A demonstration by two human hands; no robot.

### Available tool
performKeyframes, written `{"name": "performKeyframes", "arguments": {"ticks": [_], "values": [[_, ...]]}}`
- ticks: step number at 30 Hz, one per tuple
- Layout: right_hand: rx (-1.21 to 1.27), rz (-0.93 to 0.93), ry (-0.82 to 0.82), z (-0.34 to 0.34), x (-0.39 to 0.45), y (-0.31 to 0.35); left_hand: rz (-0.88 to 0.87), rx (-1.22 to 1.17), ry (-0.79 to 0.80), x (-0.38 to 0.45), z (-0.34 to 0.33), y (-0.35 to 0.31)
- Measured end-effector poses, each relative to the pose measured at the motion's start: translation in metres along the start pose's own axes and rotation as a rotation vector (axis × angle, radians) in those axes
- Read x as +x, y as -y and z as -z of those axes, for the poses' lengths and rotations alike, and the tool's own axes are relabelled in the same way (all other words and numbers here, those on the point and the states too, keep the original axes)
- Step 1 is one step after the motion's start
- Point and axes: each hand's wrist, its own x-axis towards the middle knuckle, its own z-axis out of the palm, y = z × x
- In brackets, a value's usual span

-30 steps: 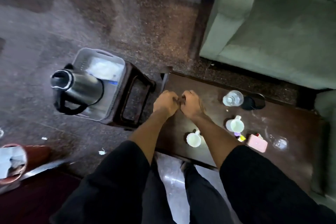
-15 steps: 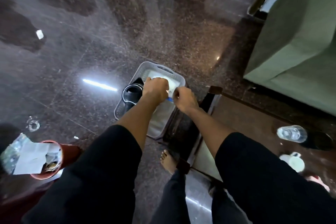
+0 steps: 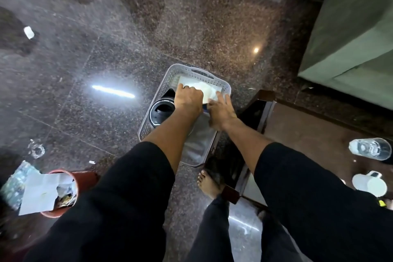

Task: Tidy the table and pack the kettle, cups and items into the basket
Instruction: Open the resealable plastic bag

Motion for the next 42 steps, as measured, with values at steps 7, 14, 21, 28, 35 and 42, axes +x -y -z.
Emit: {"name": "performKeyframes", "arguments": {"ticks": [7, 14, 21, 28, 35, 42], "values": [[0.496, -0.216, -0.412, 0.039, -0.022, -0.010, 0.009, -0.151, -0.065, -0.003, 0.014, -0.012], [1.073, -0.275, -0.629, 0.075, -0.061, -0.040, -0.013, -0.073, -0.220, -0.013, 0.059, -0.014], [1.392, -0.466, -0.336, 0.085, -0.109, -0.060, 0.104, -0.478, -0.161, -0.031, 0.120, -0.015], [1.575, -0.670, -0.409, 0.092, -0.153, -0.078, 0.119, -1.024, -0.103, -0.042, 0.165, -0.065], [2.184, -0.689, -0.274, 0.089, -0.219, -0.154, 0.197, -1.593, 0.012, -0.074, 0.181, -0.147], [1.969, -0.863, -0.630, 0.079, -0.287, -0.228, 0.266, -1.321, -0.042, -0.095, 0.199, -0.236]]}}
